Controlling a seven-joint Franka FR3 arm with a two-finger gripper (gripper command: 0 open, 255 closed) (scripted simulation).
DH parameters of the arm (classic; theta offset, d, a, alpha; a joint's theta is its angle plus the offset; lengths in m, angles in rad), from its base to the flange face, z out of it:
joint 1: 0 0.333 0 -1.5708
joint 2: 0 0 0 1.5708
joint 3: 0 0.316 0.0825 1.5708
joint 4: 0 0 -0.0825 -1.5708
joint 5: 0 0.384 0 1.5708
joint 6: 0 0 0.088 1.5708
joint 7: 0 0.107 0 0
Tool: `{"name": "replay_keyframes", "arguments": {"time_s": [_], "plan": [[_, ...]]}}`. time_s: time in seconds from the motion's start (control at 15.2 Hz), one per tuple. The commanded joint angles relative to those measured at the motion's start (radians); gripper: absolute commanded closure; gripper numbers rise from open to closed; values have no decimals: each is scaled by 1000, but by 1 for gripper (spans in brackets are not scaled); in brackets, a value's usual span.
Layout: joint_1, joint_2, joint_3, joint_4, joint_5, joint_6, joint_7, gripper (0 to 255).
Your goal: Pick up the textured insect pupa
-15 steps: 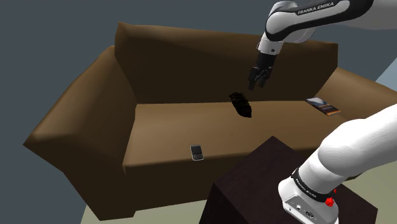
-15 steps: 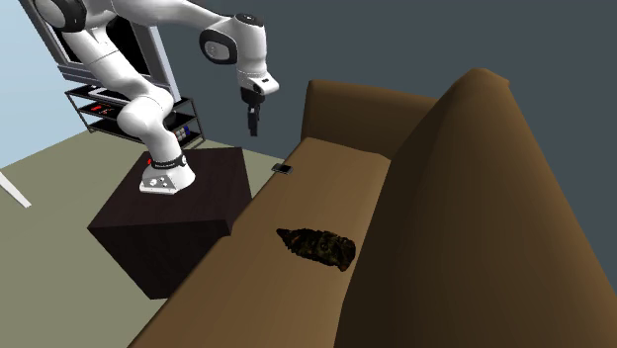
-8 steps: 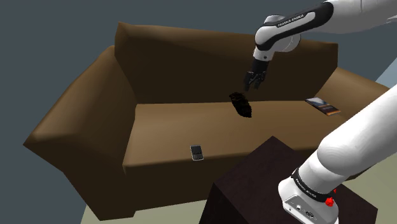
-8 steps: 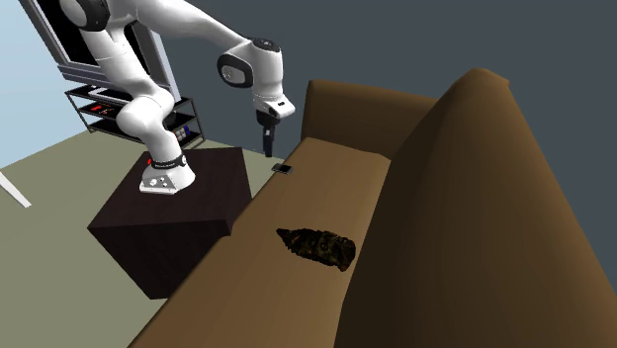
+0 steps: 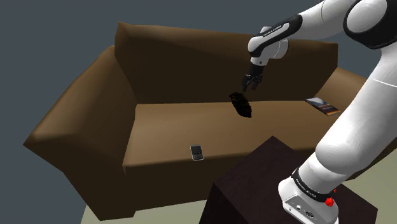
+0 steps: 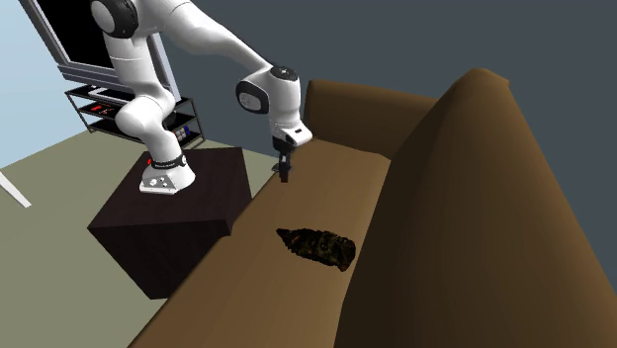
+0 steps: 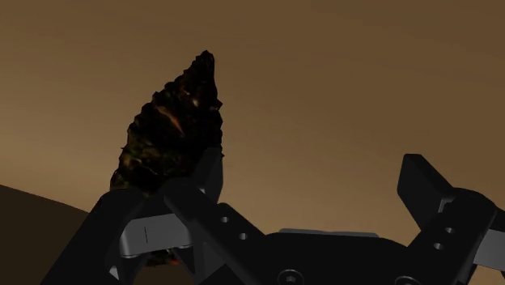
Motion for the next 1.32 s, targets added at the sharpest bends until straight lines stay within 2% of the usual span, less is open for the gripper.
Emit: {"name": "replay_keyframes", "arguments": {"time_s": [0.0,0.59,1.06,1.25], "plan": [[-12,80,-4,59,25,25,-19,0],[-112,404,-2,367,121,58,-98,0],[-210,674,14,703,168,15,-116,0],[-218,706,19,725,173,27,-117,0]]}}
